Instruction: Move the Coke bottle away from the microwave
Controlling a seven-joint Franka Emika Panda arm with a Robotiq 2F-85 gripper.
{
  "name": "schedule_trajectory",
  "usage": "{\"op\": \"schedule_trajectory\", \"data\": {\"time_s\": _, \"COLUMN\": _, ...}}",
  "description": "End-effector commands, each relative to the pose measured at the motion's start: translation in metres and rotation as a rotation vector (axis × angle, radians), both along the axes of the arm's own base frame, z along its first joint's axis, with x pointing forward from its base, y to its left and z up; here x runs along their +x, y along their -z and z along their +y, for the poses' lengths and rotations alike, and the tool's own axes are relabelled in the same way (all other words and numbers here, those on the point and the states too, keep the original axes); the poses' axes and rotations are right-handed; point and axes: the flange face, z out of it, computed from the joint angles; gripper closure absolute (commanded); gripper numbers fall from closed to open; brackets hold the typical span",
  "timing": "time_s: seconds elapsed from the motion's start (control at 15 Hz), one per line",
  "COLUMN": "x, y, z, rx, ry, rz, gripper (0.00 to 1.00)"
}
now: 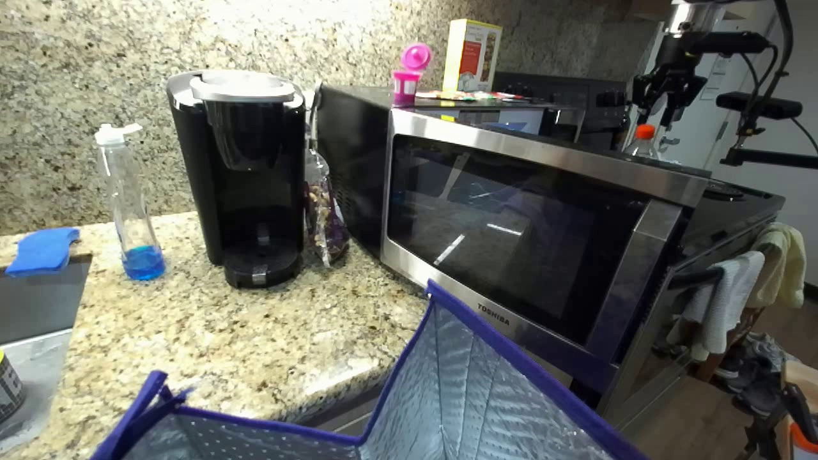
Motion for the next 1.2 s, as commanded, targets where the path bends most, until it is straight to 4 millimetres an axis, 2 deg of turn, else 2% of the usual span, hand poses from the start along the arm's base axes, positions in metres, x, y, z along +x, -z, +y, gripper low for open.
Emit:
{"op": "schedule_trajectory", "data": {"time_s": 0.0, "x": 0.001, "y": -0.004, "z": -0.002, "rx": -0.003, "ry": 0.016, "rz": 0.002, "gripper": 0.16}}
{"op": "schedule_trajectory", "data": {"time_s": 0.13, "x": 0.001, "y": -0.008, "z": -0.001, "rx": -0.013, "ry": 0.022, "rz": 0.007, "gripper": 0.03}}
{"op": "schedule_trajectory", "data": {"time_s": 0.2, "x": 0.001, "y": -0.010, "z": 0.000, "rx": -0.017, "ry": 0.020, "rz": 0.004, "gripper": 0.00}}
{"op": "schedule_trajectory", "data": {"time_s": 0.8, "x": -0.003, "y": -0.029, "z": 0.007, "rx": -0.032, "ry": 0.061, "rz": -0.030, "gripper": 0.00}}
{"op": "schedule_trajectory", "data": {"time_s": 1.13, "x": -0.021, "y": -0.058, "z": 0.021, "rx": -0.083, "ry": 0.183, "rz": -0.026, "gripper": 0.00}}
